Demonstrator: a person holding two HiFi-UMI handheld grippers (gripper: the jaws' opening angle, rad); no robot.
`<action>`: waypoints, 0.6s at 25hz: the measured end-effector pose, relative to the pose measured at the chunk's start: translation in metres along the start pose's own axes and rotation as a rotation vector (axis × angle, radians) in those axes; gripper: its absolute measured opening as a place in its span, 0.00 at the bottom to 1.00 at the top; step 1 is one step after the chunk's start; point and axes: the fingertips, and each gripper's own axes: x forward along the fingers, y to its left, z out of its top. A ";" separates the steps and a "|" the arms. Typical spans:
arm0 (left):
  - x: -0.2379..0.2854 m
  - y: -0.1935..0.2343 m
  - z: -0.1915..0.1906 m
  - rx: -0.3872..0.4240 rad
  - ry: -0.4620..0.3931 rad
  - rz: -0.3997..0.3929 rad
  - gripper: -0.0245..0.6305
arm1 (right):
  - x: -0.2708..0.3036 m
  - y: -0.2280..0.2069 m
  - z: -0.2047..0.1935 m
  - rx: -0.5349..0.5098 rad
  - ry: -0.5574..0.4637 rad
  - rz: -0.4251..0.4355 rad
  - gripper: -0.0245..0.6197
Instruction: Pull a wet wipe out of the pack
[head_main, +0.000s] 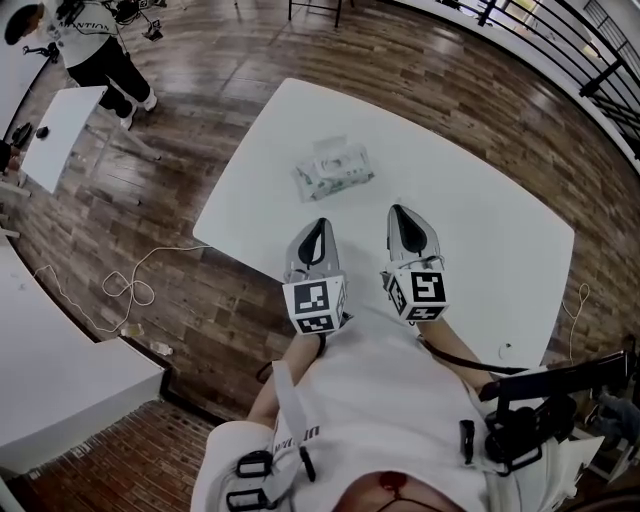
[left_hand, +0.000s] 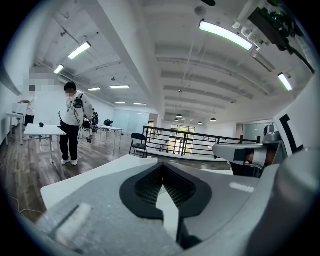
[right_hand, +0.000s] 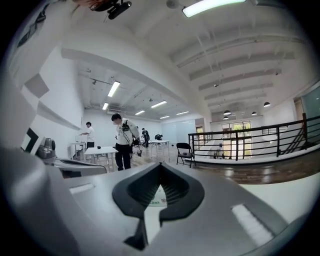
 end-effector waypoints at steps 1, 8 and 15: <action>0.000 0.000 0.000 0.000 -0.001 0.000 0.04 | 0.001 0.000 0.000 0.003 0.002 0.002 0.05; 0.000 0.005 -0.001 0.010 -0.004 0.012 0.04 | 0.014 0.008 -0.002 -0.008 -0.004 0.062 0.05; 0.016 0.011 0.026 0.065 -0.063 0.010 0.04 | 0.040 0.018 0.012 -0.009 -0.037 0.113 0.05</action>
